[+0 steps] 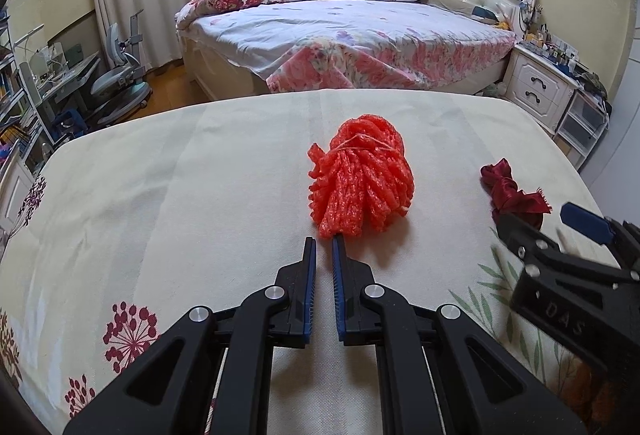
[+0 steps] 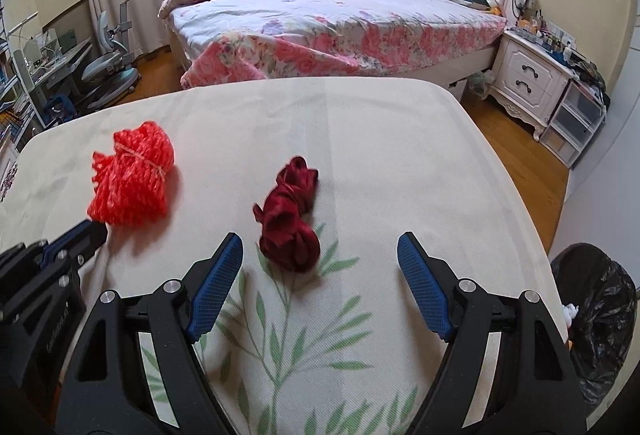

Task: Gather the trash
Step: 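Close the right tool on the dark red cloth while the left holds the mesh ball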

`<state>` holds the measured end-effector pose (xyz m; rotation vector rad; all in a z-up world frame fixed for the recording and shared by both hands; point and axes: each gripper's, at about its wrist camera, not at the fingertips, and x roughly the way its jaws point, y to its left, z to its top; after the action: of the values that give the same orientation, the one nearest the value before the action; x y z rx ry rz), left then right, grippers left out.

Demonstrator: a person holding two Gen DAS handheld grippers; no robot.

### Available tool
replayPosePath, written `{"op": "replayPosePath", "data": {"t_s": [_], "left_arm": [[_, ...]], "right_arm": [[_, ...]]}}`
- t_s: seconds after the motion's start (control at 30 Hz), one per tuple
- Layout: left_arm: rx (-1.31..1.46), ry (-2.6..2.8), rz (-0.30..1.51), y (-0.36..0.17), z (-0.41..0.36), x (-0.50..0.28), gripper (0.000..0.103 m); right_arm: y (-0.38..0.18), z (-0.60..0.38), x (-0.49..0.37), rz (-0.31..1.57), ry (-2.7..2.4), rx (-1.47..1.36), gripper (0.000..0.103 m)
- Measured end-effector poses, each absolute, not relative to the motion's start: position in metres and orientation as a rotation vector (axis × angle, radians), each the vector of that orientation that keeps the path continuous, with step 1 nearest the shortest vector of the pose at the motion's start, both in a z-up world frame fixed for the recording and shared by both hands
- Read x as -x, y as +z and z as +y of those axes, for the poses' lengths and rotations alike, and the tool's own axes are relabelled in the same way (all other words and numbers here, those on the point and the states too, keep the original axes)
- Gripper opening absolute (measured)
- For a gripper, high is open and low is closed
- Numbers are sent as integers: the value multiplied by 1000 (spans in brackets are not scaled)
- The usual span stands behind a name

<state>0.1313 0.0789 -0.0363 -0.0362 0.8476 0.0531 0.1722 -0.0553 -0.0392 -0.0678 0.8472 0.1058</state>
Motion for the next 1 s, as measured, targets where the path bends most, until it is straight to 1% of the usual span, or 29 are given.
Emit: {"op": "replayPosePath", "data": {"t_s": [0.03,0.07,0.13,0.17,0.2,0.27,0.33,0.4,0.47,0.57,0.67,0.87,0.93,0.97,1.0], "left_arm": [[38,52,849,-37,79,-131,9],[39,49,850,-37,79,-131,9],[36,47,847,-37,79,-130,12],[36,46,843,-36,78,-131,21],[37,46,836,-35,78,-130,32],[44,40,822,-32,77,-128,43],[43,29,813,-30,74,-127,45],[32,25,800,-27,70,-129,57],[15,30,790,-26,67,-133,59],[4,41,792,-26,65,-144,70],[-18,62,799,-31,62,-156,72],[-15,57,819,-36,62,-172,71],[-25,53,823,-37,60,-175,62],[-27,49,833,-38,59,-176,53],[-29,47,839,-39,59,-177,49]], "right_arm": [[-40,-54,-175,853,105,70,70],[-42,-54,-177,860,108,68,65],[-45,-54,-181,875,116,60,51],[-46,-54,-182,881,118,60,46],[-46,-54,-183,882,117,59,44],[-45,-57,-182,879,120,56,33],[-45,-59,-182,878,117,56,30],[-44,-63,-183,877,110,56,28],[-44,-69,-184,876,97,53,28],[-44,-77,-188,875,78,45,27],[-44,-85,-192,875,67,30,27],[-44,-88,-193,875,68,31,27],[-45,-90,-194,876,70,30,28],[-45,-89,-194,876,70,30,28],[-45,-90,-195,875,71,28,28]]}}
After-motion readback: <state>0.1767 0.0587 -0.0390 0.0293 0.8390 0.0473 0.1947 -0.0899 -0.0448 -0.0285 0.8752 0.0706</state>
